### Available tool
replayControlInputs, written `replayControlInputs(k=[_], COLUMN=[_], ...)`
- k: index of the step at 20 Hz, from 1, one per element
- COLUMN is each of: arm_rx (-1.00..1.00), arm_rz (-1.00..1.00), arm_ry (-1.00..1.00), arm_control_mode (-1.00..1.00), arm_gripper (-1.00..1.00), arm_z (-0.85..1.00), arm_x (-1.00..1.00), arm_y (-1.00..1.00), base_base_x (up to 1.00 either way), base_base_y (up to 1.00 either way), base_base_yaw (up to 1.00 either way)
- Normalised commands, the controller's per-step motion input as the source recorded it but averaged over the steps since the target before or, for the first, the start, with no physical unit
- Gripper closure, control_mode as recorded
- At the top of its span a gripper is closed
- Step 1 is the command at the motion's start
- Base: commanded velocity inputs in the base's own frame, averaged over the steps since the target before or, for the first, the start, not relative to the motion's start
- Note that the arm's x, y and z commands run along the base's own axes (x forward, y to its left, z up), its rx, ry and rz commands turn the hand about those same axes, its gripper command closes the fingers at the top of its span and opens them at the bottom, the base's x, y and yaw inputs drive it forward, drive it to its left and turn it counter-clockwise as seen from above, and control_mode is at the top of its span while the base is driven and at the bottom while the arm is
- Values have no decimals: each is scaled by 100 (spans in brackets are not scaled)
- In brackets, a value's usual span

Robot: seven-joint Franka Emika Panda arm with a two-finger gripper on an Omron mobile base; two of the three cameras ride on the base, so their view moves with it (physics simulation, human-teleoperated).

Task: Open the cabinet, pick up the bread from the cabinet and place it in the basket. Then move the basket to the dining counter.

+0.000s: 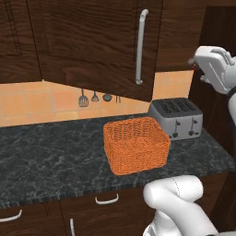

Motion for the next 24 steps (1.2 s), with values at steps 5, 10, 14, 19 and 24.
replayControlInputs(k=[5, 10, 14, 19, 24], arm_rx=[13, 2, -1, -8, -22], arm_rz=[0, 0, 7, 22, 27], arm_ry=[31, 30, 13, -1, -15], arm_control_mode=[-100, -100, -100, -100, -100], arm_gripper=[-100, -100, -100, -100, -100], arm_z=[-61, -33, 0, 0, 0], arm_x=[100, 95, 33, -36, -98], arm_y=[13, 51, 71, 100, 100], base_base_x=[0, 0, 0, 0, 0], base_base_y=[0, 0, 0, 0, 0], base_base_yaw=[0, 0, 0, 0, 0])
